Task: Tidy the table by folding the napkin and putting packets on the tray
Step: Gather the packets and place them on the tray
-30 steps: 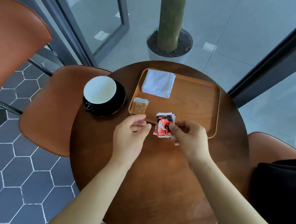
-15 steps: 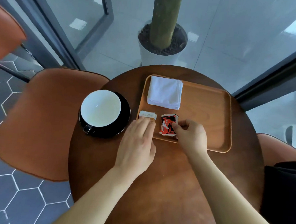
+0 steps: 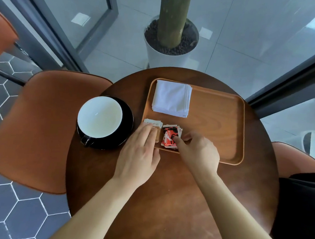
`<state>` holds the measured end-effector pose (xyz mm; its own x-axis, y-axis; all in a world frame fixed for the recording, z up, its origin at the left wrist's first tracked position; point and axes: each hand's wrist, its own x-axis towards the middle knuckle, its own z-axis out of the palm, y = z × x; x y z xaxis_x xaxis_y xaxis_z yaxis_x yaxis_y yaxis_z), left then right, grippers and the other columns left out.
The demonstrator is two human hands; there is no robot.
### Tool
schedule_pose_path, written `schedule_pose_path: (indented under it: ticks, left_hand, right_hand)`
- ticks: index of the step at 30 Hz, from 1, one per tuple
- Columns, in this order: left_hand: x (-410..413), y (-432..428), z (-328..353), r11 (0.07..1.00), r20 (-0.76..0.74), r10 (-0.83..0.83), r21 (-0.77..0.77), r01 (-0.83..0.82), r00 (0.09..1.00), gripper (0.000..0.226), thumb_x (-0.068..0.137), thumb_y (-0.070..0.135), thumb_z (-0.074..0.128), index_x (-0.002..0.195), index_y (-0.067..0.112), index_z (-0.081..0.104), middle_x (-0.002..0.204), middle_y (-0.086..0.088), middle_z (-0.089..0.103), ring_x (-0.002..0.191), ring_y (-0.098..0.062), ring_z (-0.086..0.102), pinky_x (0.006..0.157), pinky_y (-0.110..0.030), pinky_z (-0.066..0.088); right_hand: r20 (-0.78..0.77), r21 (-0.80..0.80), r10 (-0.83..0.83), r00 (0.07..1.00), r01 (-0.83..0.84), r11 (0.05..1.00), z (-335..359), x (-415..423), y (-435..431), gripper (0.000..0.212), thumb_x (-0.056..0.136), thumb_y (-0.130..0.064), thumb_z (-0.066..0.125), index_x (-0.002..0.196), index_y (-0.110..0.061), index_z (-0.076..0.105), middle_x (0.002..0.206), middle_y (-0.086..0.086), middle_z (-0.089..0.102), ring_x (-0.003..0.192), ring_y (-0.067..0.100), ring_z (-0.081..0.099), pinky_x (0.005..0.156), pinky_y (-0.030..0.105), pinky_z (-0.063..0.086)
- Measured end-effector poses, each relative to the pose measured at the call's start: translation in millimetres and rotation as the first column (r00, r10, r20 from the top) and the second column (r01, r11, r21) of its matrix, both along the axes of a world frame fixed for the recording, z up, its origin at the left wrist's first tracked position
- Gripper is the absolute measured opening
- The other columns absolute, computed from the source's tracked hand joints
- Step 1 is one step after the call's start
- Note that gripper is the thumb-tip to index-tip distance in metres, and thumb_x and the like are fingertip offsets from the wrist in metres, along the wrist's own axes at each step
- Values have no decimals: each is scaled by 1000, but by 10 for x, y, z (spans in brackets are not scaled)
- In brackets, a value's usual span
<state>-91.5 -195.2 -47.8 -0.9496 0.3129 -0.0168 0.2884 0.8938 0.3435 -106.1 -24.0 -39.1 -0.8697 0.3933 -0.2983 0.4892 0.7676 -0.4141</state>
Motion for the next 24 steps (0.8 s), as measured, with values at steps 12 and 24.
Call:
schedule_pose_path:
  ticks: [12,24]
  left_hand:
    - [14,-21,-31,995,26,-48,-86,50,999,51,94,25,59,141,5,52,149,-15,48,143,-27,41,110,-41,45]
    - [-13,-67,-53,994,35,-83,-69,85,996,53,92,23,59,142,8,50,152,-15,45,146,-28,36,111,-46,43]
  right_hand:
    - [-41,-6,36,999,-36,999,-33,-14,-110,28,84,-54,64,86,-27,66,83,-7,71,83,24,65,72,37,55]
    - [-39,-52,7,999,-9,999,-65,-49,-180,29,84,-54,65,92,-26,68,89,-9,72,87,21,65,72,34,53]
